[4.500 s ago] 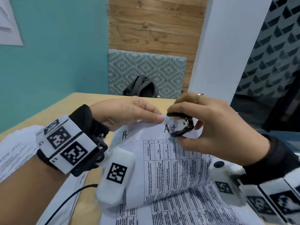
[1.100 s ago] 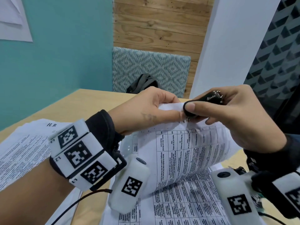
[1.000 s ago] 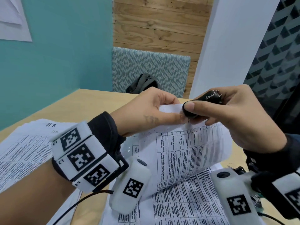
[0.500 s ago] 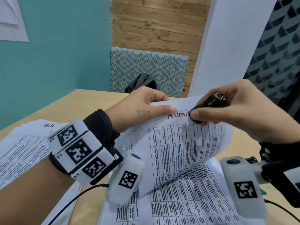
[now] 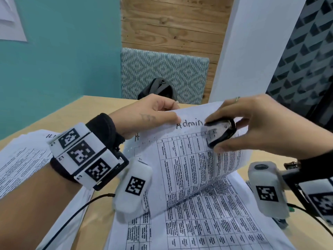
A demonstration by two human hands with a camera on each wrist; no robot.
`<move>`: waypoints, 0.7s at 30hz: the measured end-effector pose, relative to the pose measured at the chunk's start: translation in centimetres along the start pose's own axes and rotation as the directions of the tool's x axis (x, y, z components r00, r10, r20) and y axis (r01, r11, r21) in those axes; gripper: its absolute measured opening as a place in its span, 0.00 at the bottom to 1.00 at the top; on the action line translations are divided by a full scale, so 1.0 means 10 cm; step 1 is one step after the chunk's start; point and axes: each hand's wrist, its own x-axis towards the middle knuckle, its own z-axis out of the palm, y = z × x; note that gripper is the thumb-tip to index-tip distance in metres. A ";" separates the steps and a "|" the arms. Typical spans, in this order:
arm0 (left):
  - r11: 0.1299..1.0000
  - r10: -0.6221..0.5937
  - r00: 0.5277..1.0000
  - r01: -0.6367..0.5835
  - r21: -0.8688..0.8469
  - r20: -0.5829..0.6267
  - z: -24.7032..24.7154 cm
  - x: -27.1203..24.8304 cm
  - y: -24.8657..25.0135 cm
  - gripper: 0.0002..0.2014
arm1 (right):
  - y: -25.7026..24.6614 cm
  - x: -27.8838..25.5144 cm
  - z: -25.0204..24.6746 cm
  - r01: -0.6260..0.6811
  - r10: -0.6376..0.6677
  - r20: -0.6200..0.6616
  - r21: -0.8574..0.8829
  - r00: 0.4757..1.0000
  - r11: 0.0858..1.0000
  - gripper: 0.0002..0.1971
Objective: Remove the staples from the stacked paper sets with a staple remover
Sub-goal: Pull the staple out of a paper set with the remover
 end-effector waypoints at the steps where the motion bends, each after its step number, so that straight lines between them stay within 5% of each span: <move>1: 0.999 0.000 1.000 0.001 -0.034 0.012 0.01 0.00 0.00 0.03 | 0.00 0.01 0.01 0.042 -0.042 -0.057 0.003 0.998 0.999 0.23; 5: 0.982 -0.011 0.994 0.032 -0.189 0.109 0.06 0.00 0.00 0.10 | 0.03 0.04 0.10 0.235 -0.241 -0.238 -0.052 0.941 0.971 0.22; 9: 0.962 -0.034 0.984 0.080 -0.260 0.176 0.06 0.01 -0.02 0.11 | 0.07 0.04 0.15 0.320 -0.355 -0.254 -0.170 0.900 0.932 0.22; 21: 0.953 -0.032 0.964 0.108 -0.282 0.263 0.09 0.01 -0.02 0.11 | 0.08 0.03 0.13 0.376 -0.410 -0.197 -0.188 0.891 0.907 0.17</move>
